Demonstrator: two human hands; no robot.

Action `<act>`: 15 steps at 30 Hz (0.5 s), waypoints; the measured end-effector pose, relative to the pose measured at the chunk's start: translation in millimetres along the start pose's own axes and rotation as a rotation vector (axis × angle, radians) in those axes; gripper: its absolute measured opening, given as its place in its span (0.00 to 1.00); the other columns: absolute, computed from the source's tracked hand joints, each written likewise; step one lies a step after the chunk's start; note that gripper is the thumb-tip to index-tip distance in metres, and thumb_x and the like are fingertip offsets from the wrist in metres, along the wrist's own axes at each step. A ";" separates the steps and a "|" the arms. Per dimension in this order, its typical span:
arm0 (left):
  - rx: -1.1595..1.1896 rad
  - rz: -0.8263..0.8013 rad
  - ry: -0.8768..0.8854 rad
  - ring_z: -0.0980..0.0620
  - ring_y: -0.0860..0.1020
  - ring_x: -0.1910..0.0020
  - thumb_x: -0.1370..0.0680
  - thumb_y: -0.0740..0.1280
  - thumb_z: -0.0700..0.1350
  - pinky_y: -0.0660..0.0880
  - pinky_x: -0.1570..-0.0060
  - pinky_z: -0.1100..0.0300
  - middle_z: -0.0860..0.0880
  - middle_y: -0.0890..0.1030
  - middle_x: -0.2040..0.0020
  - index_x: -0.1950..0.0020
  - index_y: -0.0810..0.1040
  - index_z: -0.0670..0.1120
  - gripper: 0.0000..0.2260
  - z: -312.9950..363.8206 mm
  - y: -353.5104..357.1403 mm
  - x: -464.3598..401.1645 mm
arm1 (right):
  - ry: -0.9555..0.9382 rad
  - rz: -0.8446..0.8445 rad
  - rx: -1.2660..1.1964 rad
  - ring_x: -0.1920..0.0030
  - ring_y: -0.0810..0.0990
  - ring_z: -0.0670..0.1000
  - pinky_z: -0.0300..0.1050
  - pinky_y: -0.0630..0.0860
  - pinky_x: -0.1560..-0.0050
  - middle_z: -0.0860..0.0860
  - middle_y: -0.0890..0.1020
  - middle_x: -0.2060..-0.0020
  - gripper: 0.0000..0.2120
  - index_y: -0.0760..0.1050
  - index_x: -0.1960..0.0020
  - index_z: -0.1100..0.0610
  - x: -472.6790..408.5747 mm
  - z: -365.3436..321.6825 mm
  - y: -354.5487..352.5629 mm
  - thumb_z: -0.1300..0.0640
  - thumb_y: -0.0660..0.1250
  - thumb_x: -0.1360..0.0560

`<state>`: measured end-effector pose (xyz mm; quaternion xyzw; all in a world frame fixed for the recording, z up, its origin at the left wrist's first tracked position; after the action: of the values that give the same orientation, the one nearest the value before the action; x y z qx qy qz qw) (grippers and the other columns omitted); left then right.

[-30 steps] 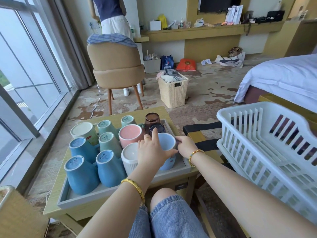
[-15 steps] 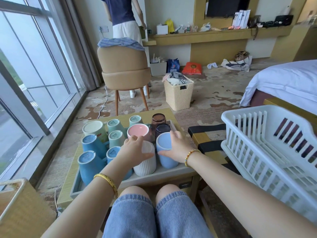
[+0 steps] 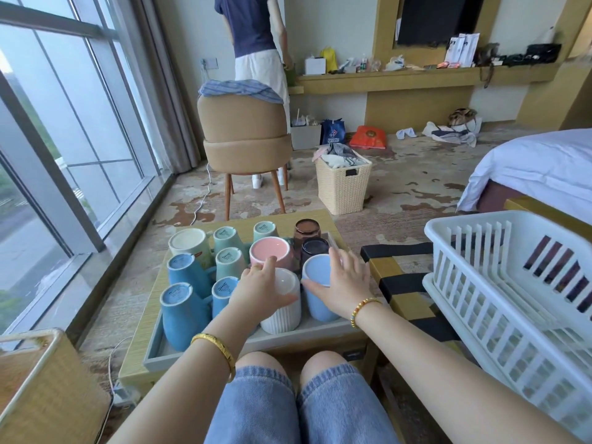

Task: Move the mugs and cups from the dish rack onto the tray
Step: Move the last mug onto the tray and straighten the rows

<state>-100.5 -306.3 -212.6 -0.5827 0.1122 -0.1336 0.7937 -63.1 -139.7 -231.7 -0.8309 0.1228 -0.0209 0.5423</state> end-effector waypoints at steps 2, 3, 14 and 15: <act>0.119 0.069 -0.019 0.41 0.72 0.41 0.25 0.64 0.56 0.69 0.44 0.52 0.41 0.75 0.39 0.32 0.63 0.44 0.27 -5.9 -8.8 -1.2 | -0.018 0.093 -0.061 0.24 0.49 0.54 0.61 0.41 0.27 0.51 0.56 0.25 0.29 0.54 0.26 0.54 -1.4 -1.4 -3.1 0.42 0.53 0.22; 0.173 0.136 -0.030 0.42 0.74 0.42 0.23 0.62 0.53 0.70 0.45 0.52 0.41 0.76 0.40 0.33 0.65 0.44 0.22 -9.4 -15.0 -2.5 | -0.028 0.132 -0.100 0.24 0.50 0.52 0.61 0.41 0.27 0.51 0.59 0.26 0.25 0.58 0.27 0.54 -3.3 -3.8 -5.1 0.47 0.53 0.21; -0.014 0.065 -0.068 0.41 0.76 0.46 0.23 0.55 0.40 0.68 0.57 0.57 0.41 0.79 0.44 0.41 0.74 0.43 0.14 -44.8 -41.4 -43.7 | -0.153 -0.063 -0.023 0.34 0.69 0.53 0.63 0.40 0.28 0.50 0.77 0.41 0.11 0.72 0.42 0.53 -60.0 -54.6 12.3 0.55 0.55 0.22; -0.028 0.028 -0.056 0.41 0.76 0.46 0.22 0.55 0.40 0.70 0.56 0.56 0.41 0.79 0.43 0.40 0.74 0.43 0.14 -44.5 -37.3 -44.6 | -0.150 -0.105 -0.001 0.35 0.70 0.54 0.64 0.40 0.28 0.50 0.78 0.43 0.10 0.72 0.45 0.53 -63.9 -57.1 16.2 0.54 0.55 0.22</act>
<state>-160.3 -341.5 -189.1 -0.5956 0.1000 -0.1046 0.7902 -137.6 -182.6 -216.6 -0.8357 0.0382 0.0128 0.5477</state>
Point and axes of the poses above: each hand's wrist, its own x-axis away from the middle knuckle, its own y-axis out of the palm, z = x × y, the point moved 2 cm from there along -x, towards the middle knuckle
